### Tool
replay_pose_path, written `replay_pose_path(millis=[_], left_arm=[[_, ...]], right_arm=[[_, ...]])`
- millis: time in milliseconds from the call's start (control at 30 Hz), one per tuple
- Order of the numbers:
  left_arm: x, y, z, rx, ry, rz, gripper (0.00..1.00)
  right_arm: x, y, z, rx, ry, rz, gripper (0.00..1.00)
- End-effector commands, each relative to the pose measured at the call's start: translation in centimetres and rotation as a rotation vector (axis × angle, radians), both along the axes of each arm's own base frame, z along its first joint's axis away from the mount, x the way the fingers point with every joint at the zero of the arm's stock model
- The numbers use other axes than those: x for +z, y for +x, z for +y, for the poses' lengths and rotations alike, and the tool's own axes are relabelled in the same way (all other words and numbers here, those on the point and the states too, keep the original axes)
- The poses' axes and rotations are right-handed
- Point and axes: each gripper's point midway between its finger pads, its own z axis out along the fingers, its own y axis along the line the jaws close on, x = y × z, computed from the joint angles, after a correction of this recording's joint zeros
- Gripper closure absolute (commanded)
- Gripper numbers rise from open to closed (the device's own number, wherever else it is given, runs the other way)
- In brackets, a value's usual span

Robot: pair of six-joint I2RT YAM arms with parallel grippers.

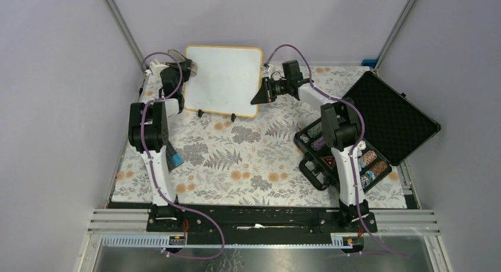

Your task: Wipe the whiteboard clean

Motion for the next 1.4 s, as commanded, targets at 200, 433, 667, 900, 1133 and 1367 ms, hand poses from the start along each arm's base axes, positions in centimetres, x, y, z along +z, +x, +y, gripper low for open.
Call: replay_pose_path(millis=[200,433,667,900,1133,1367], left_arm=[[-7.0,1.3,-3.6,-0.094,0.021,0.219,1.00],[-4.1,4.5,-4.0,-0.137,0.106,0.169,1.00],[-6.6,2.3,-4.9,-0.132,0.064,0.226,1.00],[-14.3,-4.4,-8.4,-0.011,-0.062,0.453,1.00],[-11.5,-2.9,-7.3,-0.047,-0.015,0.366,1.00],[-6.1,1.1,-8.0,-0.271,0.184,0.211,1.00]], right_arm=[[-2.4,-5.2,2.7,0.199,-0.025,-0.048,1.00],[-2.5,-5.2,2.7,0.197,-0.029,-0.048,1.00],[-2.7,-5.1,2.7,0.195,-0.032,-0.046,1.00],[-2.6,-5.1,2.7,0.194,-0.032,-0.047,1.00],[-2.4,-5.1,2.6,0.195,-0.029,-0.054,1.00],[-2.5,-5.2,2.7,0.195,-0.030,-0.051,1.00]])
